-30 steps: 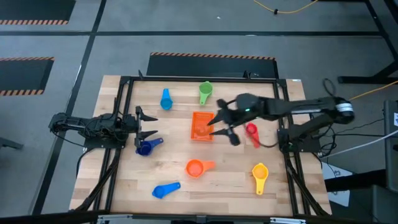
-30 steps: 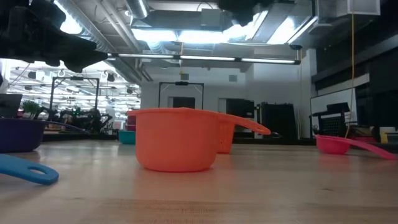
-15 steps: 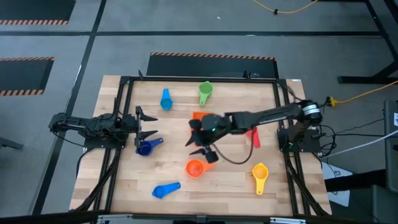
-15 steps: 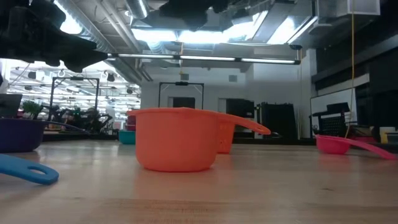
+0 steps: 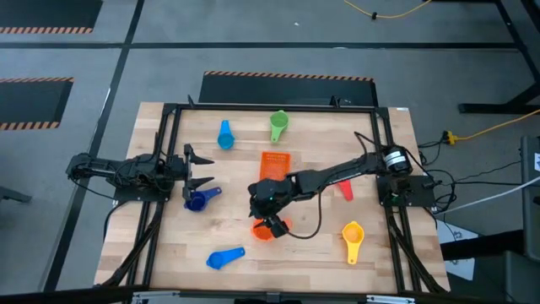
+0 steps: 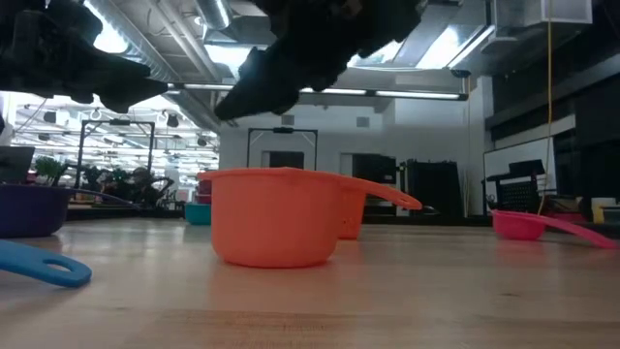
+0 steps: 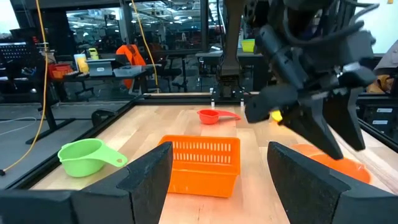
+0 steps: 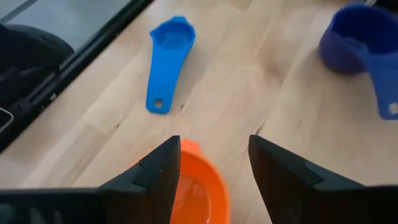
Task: Nest measuring cups in basket
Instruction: Move the orange measuring cup to the center
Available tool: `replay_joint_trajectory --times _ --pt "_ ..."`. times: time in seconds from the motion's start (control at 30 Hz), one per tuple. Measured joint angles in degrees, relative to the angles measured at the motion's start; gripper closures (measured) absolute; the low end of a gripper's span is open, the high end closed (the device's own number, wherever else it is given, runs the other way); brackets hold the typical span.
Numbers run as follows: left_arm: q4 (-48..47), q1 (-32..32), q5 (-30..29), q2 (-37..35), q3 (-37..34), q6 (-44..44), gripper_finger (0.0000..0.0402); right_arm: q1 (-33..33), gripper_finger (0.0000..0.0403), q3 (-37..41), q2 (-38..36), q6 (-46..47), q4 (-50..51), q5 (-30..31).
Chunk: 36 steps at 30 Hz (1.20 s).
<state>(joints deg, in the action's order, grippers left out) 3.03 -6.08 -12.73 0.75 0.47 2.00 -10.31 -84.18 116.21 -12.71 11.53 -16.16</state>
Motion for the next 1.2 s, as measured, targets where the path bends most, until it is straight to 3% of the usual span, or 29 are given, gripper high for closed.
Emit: replay_joint_trajectory --times 0.77,0.93,1.2 --pt "-0.01 0.0 0.0 0.0 0.0 -0.02 0.0146 0.07 0.0212 -0.02 6.18 0.0 1.65 3.03" --pt "0.0 0.0 0.0 0.0 -0.02 -0.02 0.0147 0.07 0.0256 -0.02 6.18 0.43 2.21 3.03" --pt "-0.02 0.02 0.0 0.0 -0.02 -0.02 0.0146 0.04 0.0374 -0.02 6.16 5.07 3.89 3.0"
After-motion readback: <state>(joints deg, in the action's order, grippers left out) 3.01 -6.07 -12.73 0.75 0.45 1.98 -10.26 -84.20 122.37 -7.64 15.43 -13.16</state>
